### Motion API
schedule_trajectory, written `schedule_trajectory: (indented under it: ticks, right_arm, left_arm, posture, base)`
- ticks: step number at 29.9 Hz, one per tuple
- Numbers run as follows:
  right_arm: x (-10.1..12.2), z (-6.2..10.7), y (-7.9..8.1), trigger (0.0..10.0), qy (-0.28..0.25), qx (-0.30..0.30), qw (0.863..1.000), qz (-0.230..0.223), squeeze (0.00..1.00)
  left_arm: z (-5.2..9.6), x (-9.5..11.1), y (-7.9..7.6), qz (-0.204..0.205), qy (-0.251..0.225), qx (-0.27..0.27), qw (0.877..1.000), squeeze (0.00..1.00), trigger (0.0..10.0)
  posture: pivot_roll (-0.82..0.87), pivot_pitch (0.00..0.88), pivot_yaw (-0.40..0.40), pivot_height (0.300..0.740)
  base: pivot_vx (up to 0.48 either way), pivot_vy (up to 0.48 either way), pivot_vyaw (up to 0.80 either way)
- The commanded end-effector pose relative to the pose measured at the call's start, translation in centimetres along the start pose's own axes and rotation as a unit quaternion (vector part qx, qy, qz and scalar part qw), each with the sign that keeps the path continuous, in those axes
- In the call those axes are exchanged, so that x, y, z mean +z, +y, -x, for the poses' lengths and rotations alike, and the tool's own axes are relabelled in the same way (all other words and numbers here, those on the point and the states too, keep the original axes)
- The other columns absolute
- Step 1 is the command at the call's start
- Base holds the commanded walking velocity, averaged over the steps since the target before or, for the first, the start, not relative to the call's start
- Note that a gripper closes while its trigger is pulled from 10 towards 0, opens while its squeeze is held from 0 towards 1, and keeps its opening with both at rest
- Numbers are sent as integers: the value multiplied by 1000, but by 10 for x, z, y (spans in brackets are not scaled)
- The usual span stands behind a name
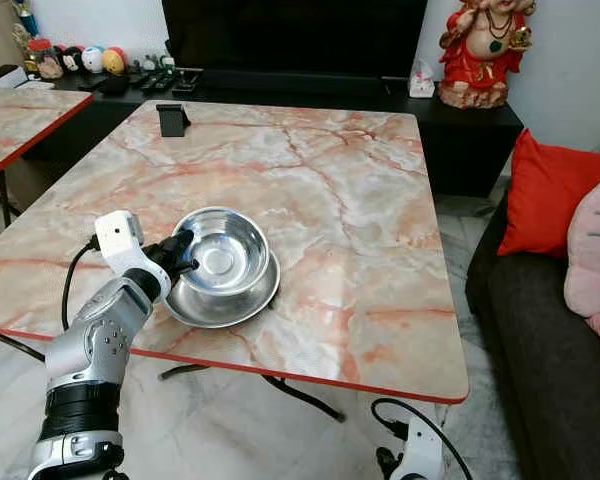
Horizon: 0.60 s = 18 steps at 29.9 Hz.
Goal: Setting the table
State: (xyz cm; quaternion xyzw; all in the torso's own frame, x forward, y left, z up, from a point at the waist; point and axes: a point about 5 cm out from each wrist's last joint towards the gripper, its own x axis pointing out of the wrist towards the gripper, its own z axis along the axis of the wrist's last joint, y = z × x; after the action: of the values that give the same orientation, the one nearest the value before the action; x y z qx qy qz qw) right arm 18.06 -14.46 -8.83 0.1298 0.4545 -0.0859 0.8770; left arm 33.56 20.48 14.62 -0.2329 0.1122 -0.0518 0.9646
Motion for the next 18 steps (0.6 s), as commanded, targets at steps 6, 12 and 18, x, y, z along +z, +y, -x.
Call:
schedule_trajectory:
  ticks: [6, 12, 18]
  right_arm:
    - [-3, 0, 1, 10000, 5, 2, 1000, 4, 0]
    - [-4, 1, 2, 10000, 7, 2, 1000, 4, 0]
    - [-4, 1, 2, 10000, 7, 4, 1000, 4, 0]
  left_arm:
    - [-1, -4, -2, 15, 20, 7, 1000, 0, 10000]
    - [0, -2, 3, 18, 12, 28, 999, 0, 10000]
    - [-1, 4, 2, 31, -9, 36, 999, 0, 10000]
  posture:
    - [-7, 0, 24, 740]
    - [-1, 0, 25, 740]
    - [1, 0, 24, 740]
  base:
    - [0, 0, 0]
    - [0, 0, 0]
    - [0, 0, 0]
